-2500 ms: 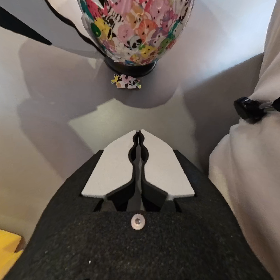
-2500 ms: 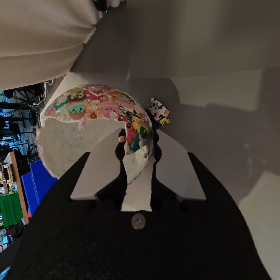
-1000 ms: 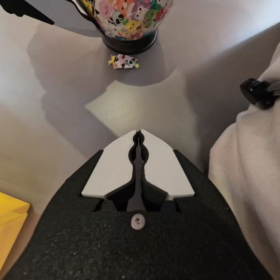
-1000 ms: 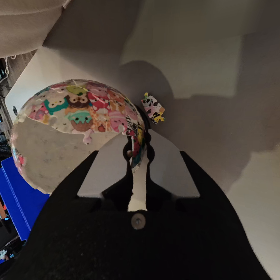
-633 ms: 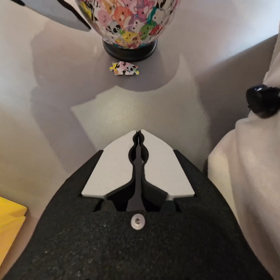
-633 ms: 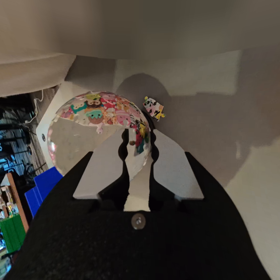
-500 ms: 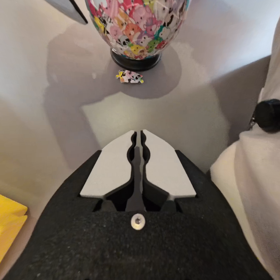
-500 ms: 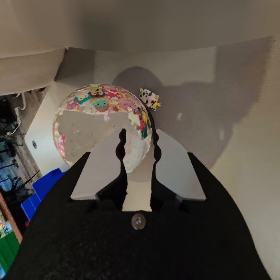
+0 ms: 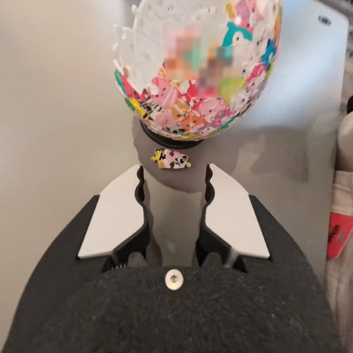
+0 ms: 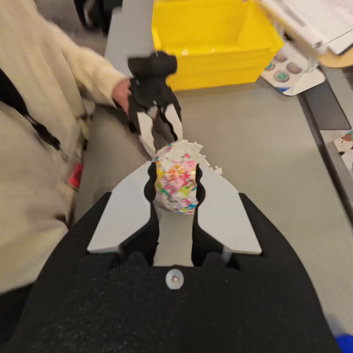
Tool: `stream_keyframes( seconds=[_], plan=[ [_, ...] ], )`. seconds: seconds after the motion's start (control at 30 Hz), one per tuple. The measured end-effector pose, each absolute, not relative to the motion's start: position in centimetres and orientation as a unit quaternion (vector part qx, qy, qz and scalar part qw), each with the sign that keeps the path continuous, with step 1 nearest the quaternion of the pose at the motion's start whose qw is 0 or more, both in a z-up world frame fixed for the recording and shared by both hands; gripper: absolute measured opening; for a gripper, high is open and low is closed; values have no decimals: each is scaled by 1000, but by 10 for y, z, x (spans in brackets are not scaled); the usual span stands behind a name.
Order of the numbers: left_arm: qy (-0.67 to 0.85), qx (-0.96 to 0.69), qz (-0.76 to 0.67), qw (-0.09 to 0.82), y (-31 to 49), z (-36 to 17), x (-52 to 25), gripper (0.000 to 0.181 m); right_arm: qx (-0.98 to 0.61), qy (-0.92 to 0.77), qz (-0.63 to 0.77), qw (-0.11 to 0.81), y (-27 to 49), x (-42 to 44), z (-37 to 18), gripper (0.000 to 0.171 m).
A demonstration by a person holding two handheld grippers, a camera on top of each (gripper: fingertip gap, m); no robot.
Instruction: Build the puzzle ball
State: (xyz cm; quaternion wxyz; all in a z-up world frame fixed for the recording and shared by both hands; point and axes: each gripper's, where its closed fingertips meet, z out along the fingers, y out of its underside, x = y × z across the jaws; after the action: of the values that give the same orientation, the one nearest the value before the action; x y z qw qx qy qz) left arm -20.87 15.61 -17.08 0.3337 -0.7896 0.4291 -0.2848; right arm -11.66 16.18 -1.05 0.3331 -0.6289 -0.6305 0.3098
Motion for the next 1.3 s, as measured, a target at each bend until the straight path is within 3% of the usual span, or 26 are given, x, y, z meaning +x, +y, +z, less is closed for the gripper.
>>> stream_keyframes(
  seconds=[0.2,0.3,0.33,0.67,0.77,0.83,1.0,1.17,1.3],
  plan=[
    [492,-793,-199,300,176,-193,-199,67,-643,-519,371,423,108,-82,-26,33],
    [503,-786,-191,306,173,-193,-190,57,-648,-504,370,435,94,-76,-35,33],
    [508,-782,-193,306,169,-193,-187,43,-645,-497,378,440,90,-75,-34,32],
    [487,-791,-175,326,127,-190,-203,39,-667,-457,424,408,74,-104,-65,27],
    [481,-777,-183,361,109,-167,-207,39,-702,-434,437,358,67,-127,-99,25],
    [488,-750,-190,405,96,-135,-202,39,-705,-407,457,358,63,-140,-106,15],
    [529,-663,-167,501,67,-60,-180,39,-668,-304,593,332,49,-166,-67,23],
    [541,-639,-153,526,50,-44,-165,39,-629,-256,674,290,32,-171,-40,26],
    [540,-634,-139,536,44,-49,-156,39,-631,-251,684,268,26,-172,-47,13]
  ],
)
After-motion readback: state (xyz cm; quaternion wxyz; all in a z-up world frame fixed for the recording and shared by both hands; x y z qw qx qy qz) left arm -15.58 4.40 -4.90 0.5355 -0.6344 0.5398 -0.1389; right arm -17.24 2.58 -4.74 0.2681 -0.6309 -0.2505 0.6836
